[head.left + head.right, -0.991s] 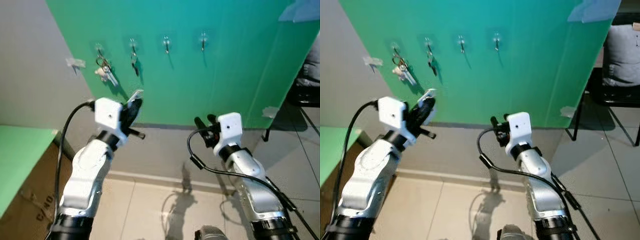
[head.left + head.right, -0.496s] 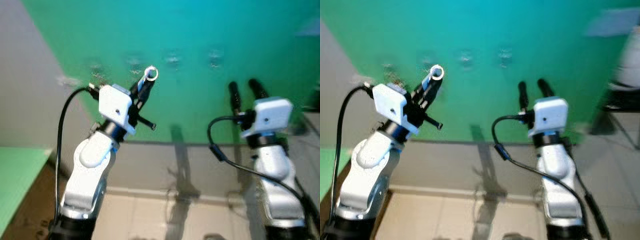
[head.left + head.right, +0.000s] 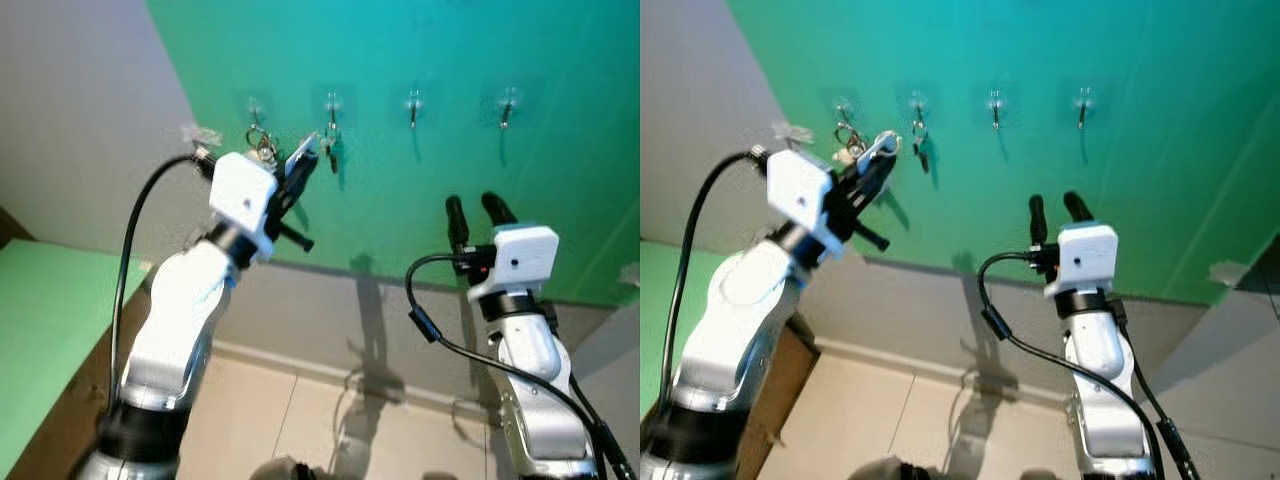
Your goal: Hang keys on a hook
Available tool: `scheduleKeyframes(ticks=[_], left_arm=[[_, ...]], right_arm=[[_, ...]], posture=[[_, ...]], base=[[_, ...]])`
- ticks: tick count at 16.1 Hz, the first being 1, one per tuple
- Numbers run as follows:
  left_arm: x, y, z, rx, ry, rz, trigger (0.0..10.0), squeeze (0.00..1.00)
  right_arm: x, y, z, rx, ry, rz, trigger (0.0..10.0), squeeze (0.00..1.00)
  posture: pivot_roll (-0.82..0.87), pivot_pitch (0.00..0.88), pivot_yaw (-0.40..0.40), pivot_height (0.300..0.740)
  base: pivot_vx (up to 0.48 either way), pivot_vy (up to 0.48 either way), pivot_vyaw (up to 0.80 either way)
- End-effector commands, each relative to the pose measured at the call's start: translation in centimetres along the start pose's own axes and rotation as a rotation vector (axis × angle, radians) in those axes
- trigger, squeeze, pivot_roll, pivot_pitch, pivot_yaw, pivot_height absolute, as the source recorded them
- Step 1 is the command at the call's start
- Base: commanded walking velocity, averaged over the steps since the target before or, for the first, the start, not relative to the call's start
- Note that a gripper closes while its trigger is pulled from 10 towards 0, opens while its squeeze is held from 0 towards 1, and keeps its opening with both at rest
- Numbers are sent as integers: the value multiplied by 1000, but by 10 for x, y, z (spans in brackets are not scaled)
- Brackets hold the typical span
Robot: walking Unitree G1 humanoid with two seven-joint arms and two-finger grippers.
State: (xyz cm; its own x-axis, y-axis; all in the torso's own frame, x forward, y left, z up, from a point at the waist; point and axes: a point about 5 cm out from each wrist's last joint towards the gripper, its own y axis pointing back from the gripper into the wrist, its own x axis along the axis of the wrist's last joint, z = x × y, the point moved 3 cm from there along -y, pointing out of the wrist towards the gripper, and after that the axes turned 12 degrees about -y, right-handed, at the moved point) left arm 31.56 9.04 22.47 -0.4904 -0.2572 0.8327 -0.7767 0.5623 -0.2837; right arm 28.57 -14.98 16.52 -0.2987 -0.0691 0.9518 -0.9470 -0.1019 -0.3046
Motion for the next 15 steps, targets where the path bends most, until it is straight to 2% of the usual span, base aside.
scheduleKeyframes(ticks=[1,3,5,7,9,11,15], left_arm=[[-6,-5,-2,-32,-39,-22,0,0],[-15,-13,-7,-49,-58,-40,0,0],[-21,-27,-10,-71,-68,-49,0,0],[-19,-37,-8,-98,-90,-30,0,0],[-11,-47,-10,-115,-94,14,0,0],[7,-58,-6,-144,-100,94,0,0],[24,-62,-3,-139,-117,171,0,0]], right_arm=[[3,2,-10,34,-28,6,10000,0],[0,10,-18,77,-53,-23,10000,0],[-12,30,-25,147,-80,-110,10000,0],[-16,45,-28,180,-84,-166,10000,0],[-24,59,-24,187,-61,-221,10000,0],[-27,69,-16,179,-36,-263,10000,0],[-26,77,-10,153,-24,-287,10000,0]], posture=[[-234,66,157,716],[-250,81,173,716],[-286,103,186,716],[-329,115,198,716],[-367,115,204,716],[-410,107,205,716],[-437,121,207,716]], base=[[0,0,0],[0,0,0],[0,0,0],[0,0,0],[0,0,0],[0,0,0],[0,0,0]])
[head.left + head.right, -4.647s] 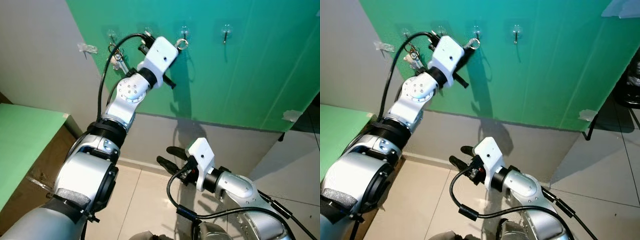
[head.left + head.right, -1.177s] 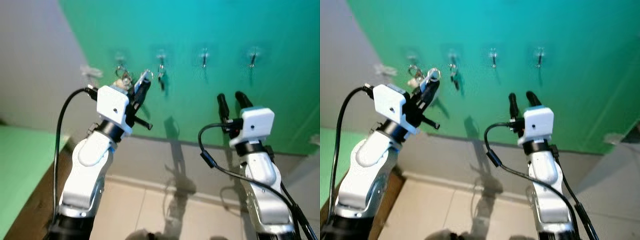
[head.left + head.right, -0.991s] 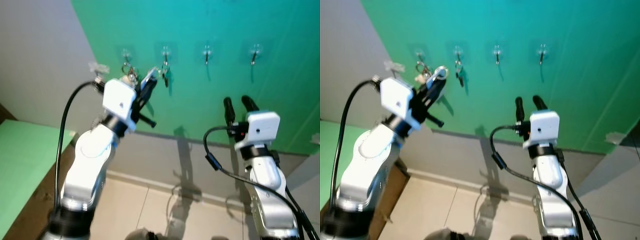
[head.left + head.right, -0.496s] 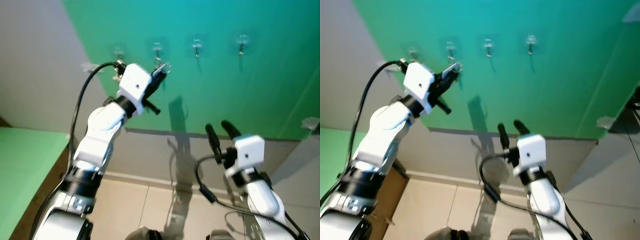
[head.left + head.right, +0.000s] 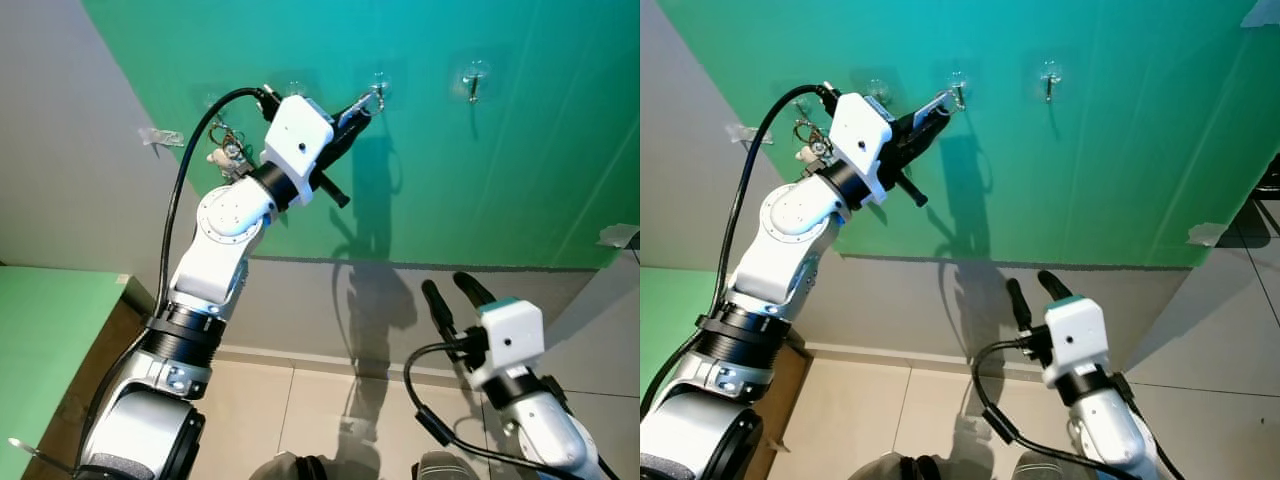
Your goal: Hang keys on a hook
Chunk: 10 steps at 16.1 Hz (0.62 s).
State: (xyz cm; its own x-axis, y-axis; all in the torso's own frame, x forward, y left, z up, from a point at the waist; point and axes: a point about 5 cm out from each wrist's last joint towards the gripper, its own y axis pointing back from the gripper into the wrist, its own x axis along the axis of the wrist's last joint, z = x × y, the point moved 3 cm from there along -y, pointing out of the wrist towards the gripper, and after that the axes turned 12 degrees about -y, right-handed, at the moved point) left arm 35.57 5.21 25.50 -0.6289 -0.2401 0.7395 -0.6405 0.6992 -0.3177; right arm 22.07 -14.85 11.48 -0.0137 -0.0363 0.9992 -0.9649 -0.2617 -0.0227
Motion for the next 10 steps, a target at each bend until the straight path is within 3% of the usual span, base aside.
scheduleKeyframes(ticks=[1,3,6,10], left_arm=[[12,-3,-3,2,-41,52,0,0],[13,-4,-3,-3,-58,61,0,0],[4,-4,0,-36,-151,33,0,0],[3,-1,-5,11,-131,24,0,0]], right_arm=[[2,3,-3,5,-2,-2,10000,0],[2,4,-3,4,-4,-6,10000,0],[-2,10,-6,13,-14,-37,10000,0],[-3,11,-8,26,-22,-49,10000,0]], posture=[[-440,127,207,716],[-440,127,207,716],[-441,146,213,716],[-433,151,208,716]], base=[[0,0,0],[0,0,0],[0,0,0],[0,0,0]])
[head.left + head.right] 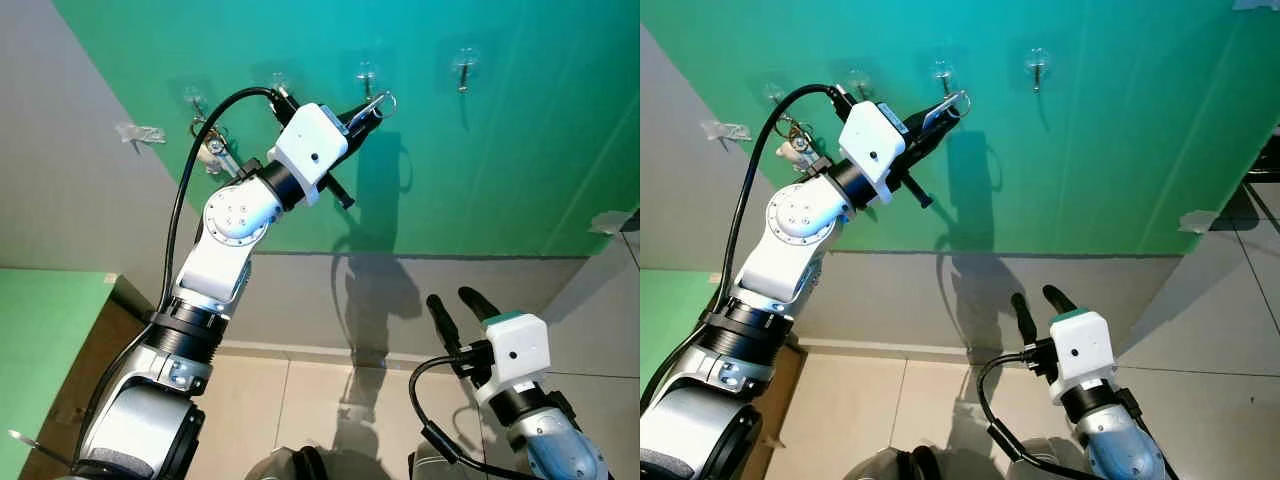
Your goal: Hang keys on a hook
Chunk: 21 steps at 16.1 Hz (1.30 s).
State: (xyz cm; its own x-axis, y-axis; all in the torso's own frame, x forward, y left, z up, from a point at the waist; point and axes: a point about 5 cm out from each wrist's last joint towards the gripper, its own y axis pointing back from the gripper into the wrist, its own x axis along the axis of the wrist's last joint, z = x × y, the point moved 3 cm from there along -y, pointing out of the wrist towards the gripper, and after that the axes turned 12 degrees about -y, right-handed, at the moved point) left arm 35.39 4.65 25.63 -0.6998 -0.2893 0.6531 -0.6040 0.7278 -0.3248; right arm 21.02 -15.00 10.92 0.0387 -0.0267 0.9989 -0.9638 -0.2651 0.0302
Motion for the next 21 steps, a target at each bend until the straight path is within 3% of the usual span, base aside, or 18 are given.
scheduleKeyframes(ticks=[1,8,15,21], left_arm=[[1,5,-13,72,-10,-13,0,0],[-5,14,-26,141,-58,-72,0,0],[-27,0,-26,121,-85,-181,0,0],[-41,-6,-27,152,-41,-240,0,0]], right_arm=[[1,0,-6,31,-19,-5,10000,0],[-3,-6,-5,92,-29,-42,10000,0],[-4,-11,-12,124,-56,-49,10000,0],[-5,-9,-16,121,-77,-51,10000,0]], posture=[[-419,151,195,716],[-376,143,150,716],[-383,129,164,716],[-394,120,188,716]], base=[[0,0,0],[0,0,0],[0,0,0],[0,0,0]])
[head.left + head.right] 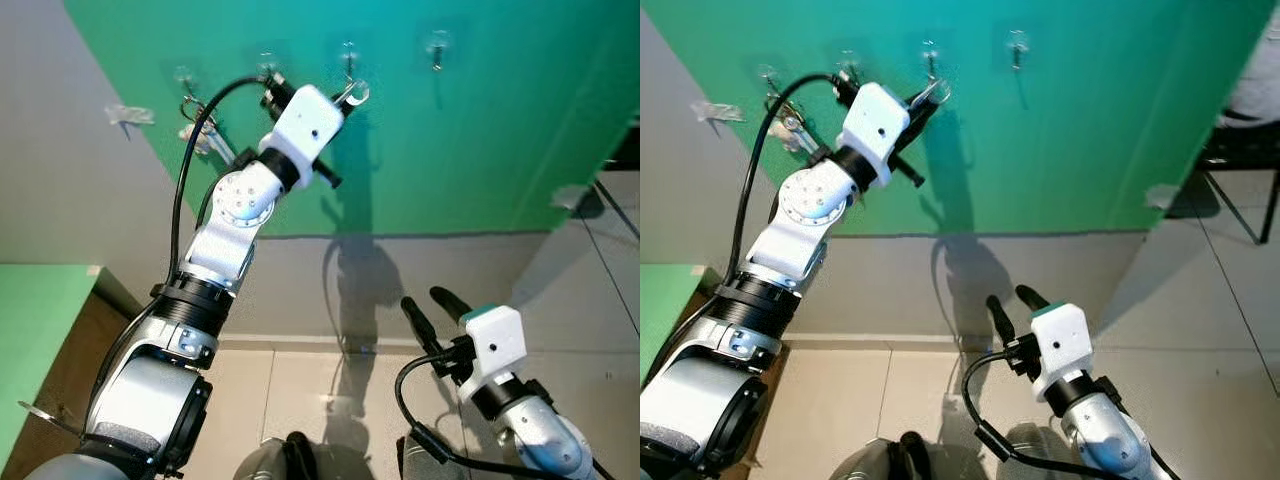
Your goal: Hang keys on a hook
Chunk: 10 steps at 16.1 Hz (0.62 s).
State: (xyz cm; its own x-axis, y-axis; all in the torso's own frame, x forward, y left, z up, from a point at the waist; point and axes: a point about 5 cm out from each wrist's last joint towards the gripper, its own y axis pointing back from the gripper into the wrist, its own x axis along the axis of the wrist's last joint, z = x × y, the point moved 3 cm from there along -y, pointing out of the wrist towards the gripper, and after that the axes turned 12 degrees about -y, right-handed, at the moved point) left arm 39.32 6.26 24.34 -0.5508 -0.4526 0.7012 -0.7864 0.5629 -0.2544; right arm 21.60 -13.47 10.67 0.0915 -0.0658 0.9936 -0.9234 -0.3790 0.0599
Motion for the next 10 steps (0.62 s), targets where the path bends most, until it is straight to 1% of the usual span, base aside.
scheduleKeyframes(ticks=[1,4,5,7,10], left_arm=[[-3,0,-13,53,-9,-27,0,0],[-5,6,-25,140,-14,-32,0,0],[-5,7,-26,152,-17,-32,0,0],[1,9,-28,183,-46,-1,0,0],[10,9,-27,197,-61,55,0,0]], right_arm=[[-4,2,-2,6,-25,-19,10000,0],[-6,4,3,20,-12,-40,10000,0],[-6,4,5,20,-9,-43,10000,0],[-5,2,8,25,-1,-47,10000,0],[-6,1,6,39,0,-54,10000,0]], posture=[[-393,116,186,716],[-397,106,148,716],[-397,106,146,716],[-397,103,136,716],[-397,95,136,716]], base=[[0,0,0],[0,0,0],[0,0,0],[0,0,0],[0,0,0]])
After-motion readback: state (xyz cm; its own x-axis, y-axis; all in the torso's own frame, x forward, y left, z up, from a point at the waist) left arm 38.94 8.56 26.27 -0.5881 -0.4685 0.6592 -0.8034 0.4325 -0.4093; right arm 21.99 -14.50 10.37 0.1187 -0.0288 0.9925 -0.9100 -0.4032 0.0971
